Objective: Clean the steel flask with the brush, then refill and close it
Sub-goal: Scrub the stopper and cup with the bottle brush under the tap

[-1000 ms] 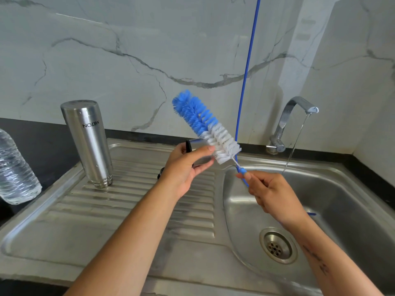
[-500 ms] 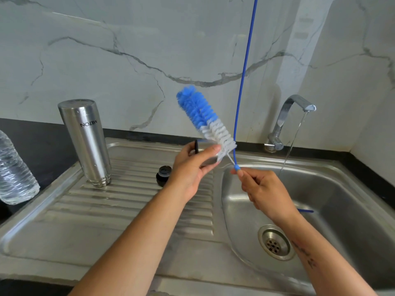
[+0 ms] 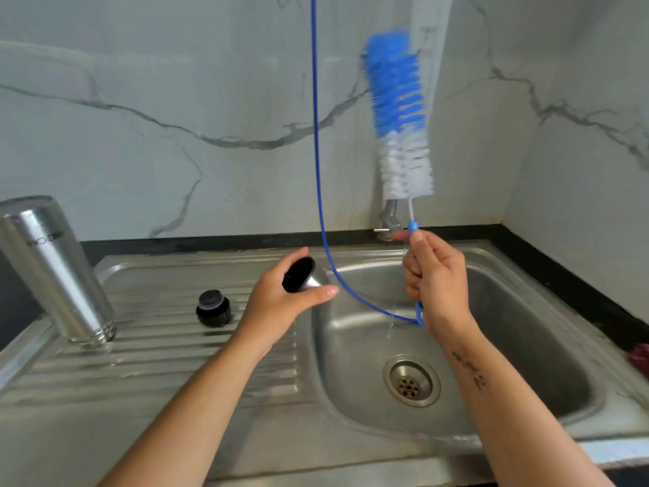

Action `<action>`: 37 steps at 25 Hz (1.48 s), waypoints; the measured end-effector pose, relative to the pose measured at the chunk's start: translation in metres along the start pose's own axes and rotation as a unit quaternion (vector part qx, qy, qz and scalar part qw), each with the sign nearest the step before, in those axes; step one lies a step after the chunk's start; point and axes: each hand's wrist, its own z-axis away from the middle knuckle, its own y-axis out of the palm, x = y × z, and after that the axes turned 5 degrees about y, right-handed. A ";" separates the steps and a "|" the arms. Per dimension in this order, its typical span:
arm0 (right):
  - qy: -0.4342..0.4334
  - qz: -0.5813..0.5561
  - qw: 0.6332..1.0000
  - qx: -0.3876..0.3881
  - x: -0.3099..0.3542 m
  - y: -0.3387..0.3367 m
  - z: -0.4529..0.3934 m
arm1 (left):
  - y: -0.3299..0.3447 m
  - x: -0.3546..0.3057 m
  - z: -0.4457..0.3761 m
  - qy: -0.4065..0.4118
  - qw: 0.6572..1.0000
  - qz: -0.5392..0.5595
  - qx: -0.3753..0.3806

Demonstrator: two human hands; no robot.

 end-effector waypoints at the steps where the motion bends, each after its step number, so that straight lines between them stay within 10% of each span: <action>1: -0.011 -0.004 0.999 -0.044 0.000 -0.008 -0.003 | 0.010 0.001 -0.001 -0.001 0.999 -0.036 0.011; 9: 0.055 0.023 0.967 -0.249 -0.024 -0.038 -0.028 | 0.139 -0.012 -0.077 -0.022 0.972 -0.204 0.112; 15: 0.044 0.049 0.968 -0.243 -0.023 -0.034 -0.029 | 0.177 -0.009 -0.103 -0.014 0.948 -0.261 0.181; 37: 0.088 0.026 0.965 -0.247 -0.020 -0.041 -0.034 | 0.184 -0.021 -0.105 -0.057 0.973 -0.212 0.063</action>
